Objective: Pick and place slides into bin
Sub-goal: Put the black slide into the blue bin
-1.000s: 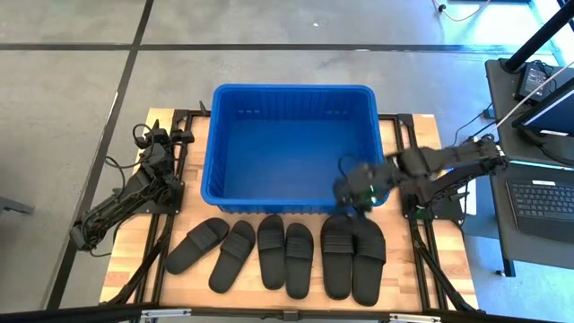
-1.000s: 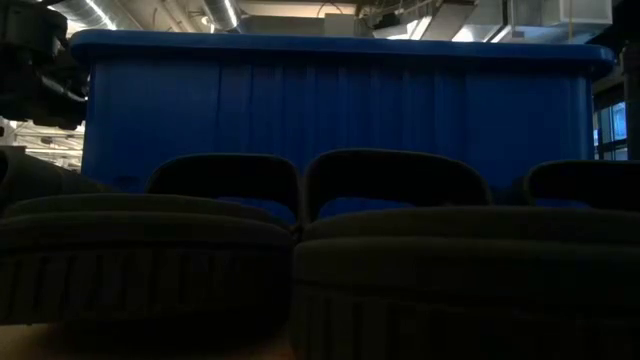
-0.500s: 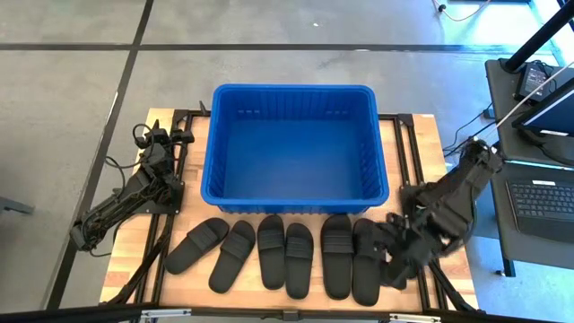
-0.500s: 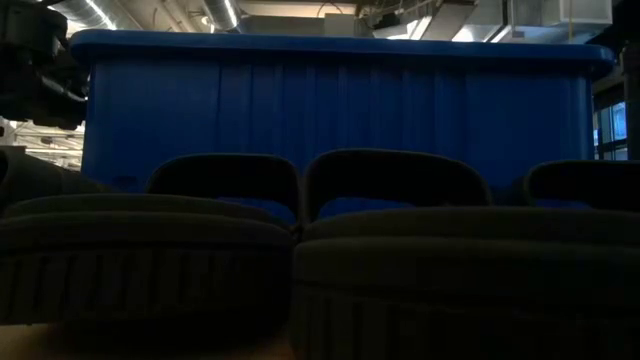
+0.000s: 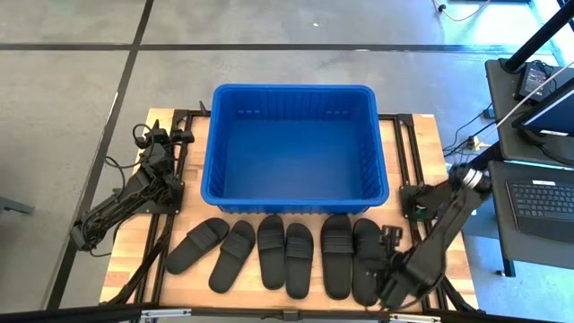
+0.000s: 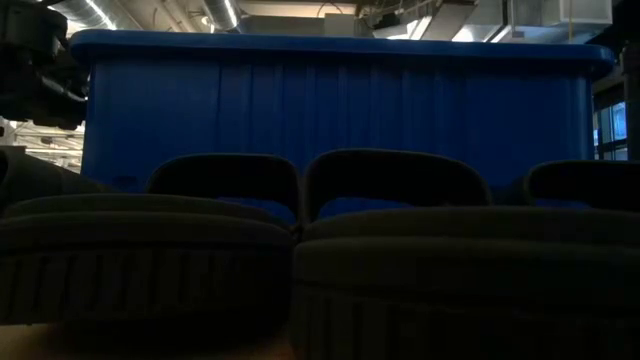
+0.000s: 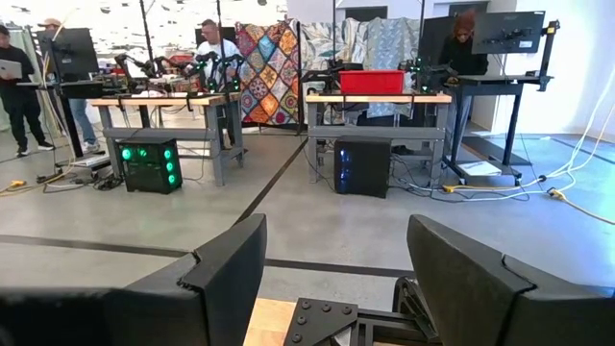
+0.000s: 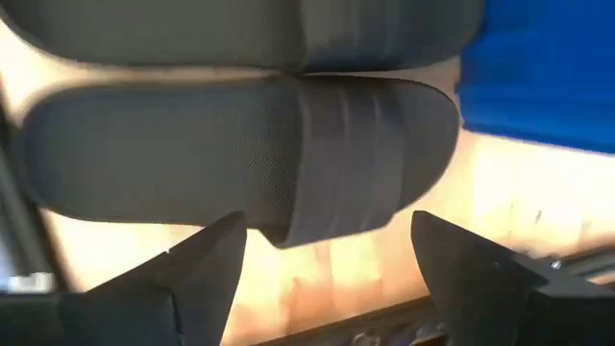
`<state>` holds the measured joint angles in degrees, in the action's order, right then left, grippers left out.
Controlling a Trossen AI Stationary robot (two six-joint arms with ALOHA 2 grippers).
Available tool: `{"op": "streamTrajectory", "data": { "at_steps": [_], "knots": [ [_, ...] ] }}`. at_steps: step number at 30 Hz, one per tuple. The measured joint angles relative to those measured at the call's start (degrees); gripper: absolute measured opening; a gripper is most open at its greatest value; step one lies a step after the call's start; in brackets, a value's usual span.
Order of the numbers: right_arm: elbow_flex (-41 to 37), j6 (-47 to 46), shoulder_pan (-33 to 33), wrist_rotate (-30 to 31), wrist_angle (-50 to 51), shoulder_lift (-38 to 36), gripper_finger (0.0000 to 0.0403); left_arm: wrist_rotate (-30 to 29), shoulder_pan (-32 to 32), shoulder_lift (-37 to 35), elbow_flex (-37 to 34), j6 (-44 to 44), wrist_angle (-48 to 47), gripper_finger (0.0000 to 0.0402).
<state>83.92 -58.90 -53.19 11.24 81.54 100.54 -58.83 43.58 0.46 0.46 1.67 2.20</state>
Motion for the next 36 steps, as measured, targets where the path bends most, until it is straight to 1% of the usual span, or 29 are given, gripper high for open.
{"op": "streamTrajectory", "data": {
  "at_steps": [4, 8, 12, 16, 21, 23, 25, 28, 36],
  "knots": [
    [0.0, 2.0, 0.0, -0.1, -0.1, 6.6, 0.0296, 0.0, 0.0, 0.0, 0.0, 0.0, 0.0, 0.0248],
    [0.0, 2.2, 0.0, -0.1, -0.1, 12.9, 0.0296, 0.0, 0.0, 0.0, 0.0, 0.0, 0.0, 0.0248],
    [0.0, 1.9, 0.0, 0.1, 0.4, 17.5, 0.0296, 0.0, 0.0, 0.0, 0.0, 0.0, 0.0, 0.0248],
    [0.0, -1.3, 0.0, 2.0, 1.4, 20.3, 0.0296, 0.0, 0.0, 0.0, 0.0, -0.1, 0.0, 0.0248],
    [0.1, -5.1, 0.0, 2.4, 2.3, 21.2, 0.0295, 0.0, 0.0, 0.0, 0.0, -0.2, 0.0, 0.0248],
    [0.1, -5.3, 0.0, 2.4, 2.3, 21.3, 0.0288, 0.0, 0.0, 0.0, 0.0, -0.2, 0.0, 0.0248],
    [0.1, -5.3, 0.0, 2.4, 2.3, 21.4, 0.0272, 0.0, 0.0, 0.0, 0.0, -0.2, 0.0, 0.0248],
    [-0.1, -5.3, 0.0, 2.6, 2.4, 21.5, 0.0233, 0.0, 0.0, 0.0, 0.0, -0.2, 0.0, 0.0248],
    [-0.2, -5.2, 0.1, 2.7, 3.5, 21.5, 0.0096, 0.0, 0.0, 0.0, 0.0, -0.2, 0.0, 0.0248]
  ]
}}
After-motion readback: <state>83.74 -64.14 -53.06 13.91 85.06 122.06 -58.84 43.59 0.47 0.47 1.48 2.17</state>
